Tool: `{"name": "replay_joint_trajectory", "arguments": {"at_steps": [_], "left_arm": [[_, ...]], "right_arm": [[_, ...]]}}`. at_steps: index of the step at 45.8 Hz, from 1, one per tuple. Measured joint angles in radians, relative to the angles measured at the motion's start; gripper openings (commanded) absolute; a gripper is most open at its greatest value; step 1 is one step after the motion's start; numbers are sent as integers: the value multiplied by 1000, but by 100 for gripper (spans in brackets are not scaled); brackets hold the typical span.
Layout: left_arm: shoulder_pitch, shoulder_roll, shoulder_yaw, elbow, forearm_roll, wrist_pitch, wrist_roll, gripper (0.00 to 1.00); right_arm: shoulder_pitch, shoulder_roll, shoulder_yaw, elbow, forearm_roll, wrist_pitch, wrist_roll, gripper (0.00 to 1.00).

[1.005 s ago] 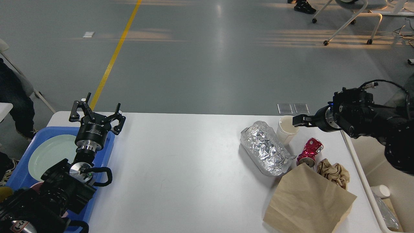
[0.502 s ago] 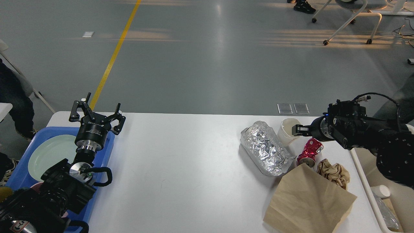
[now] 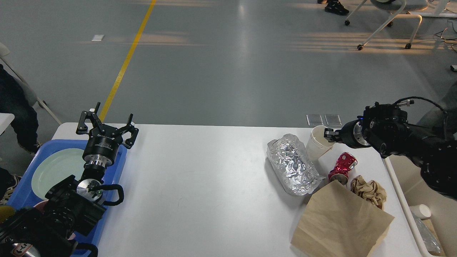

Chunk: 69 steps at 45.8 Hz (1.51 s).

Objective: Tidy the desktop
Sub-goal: 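Lift the paper cup and drop it into the white bin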

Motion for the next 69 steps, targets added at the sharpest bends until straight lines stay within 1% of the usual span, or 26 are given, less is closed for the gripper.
{"name": "replay_joint_trajectory", "arguments": {"at_steps": [8, 13, 17, 22, 30, 36, 39, 41, 45, 49, 54, 58, 63, 64, 65, 66, 67, 68, 69], "left_arm": [[0, 1, 0, 0, 0, 0, 0, 96], [0, 1, 0, 0, 0, 0, 0, 96], [0, 0, 0, 0, 0, 0, 0, 96], [0, 0, 0, 0, 0, 0, 0, 96], [0, 0, 0, 0, 0, 0, 0, 96], [0, 0, 0, 0, 0, 0, 0, 96], [0, 0, 0, 0, 0, 0, 0, 96], [0, 0, 0, 0, 0, 0, 0, 96], [0, 0, 0, 0, 0, 0, 0, 96], [0, 0, 0, 0, 0, 0, 0, 96], [0, 0, 0, 0, 0, 0, 0, 96], [0, 0, 0, 0, 0, 0, 0, 96], [0, 1, 0, 0, 0, 0, 0, 96], [0, 1, 0, 0, 0, 0, 0, 96], [0, 1, 0, 0, 0, 0, 0, 96], [0, 1, 0, 0, 0, 0, 0, 96], [0, 0, 0, 0, 0, 0, 0, 96], [0, 0, 0, 0, 0, 0, 0, 96], [0, 0, 0, 0, 0, 0, 0, 96]], "right_arm": [[10, -17, 7, 6, 0, 11, 0, 0], [55, -59, 34, 16, 12, 60, 2, 0], [144, -140, 60, 50, 19, 136, 2, 0], [267, -250, 67, 127, 20, 190, 3, 0], [474, -428, 60, 278, 13, 210, 3, 0], [521, -496, 51, 297, 8, 193, 3, 0], [486, -506, 45, 265, 11, 152, 3, 0], [426, -512, 46, 234, 16, 104, 2, 0], [265, -518, 63, 166, 31, -10, 2, 0], [121, -519, 80, 86, 65, -90, 2, 0], [-44, -518, 98, -21, 120, -136, 2, 0], [-154, -511, 109, -84, 142, -146, 3, 0], [-269, -500, 116, -111, 148, -151, 4, 0], [-287, -495, 117, -112, 148, -152, 5, 7], [-308, -486, 118, -113, 149, -152, 5, 18], [-322, -479, 118, -114, 149, -153, 6, 34], [-338, -472, 119, -115, 150, -153, 6, 54], [-363, -460, 119, -116, 150, -154, 6, 86], [-379, -452, 119, -117, 150, -156, 6, 100]]}}
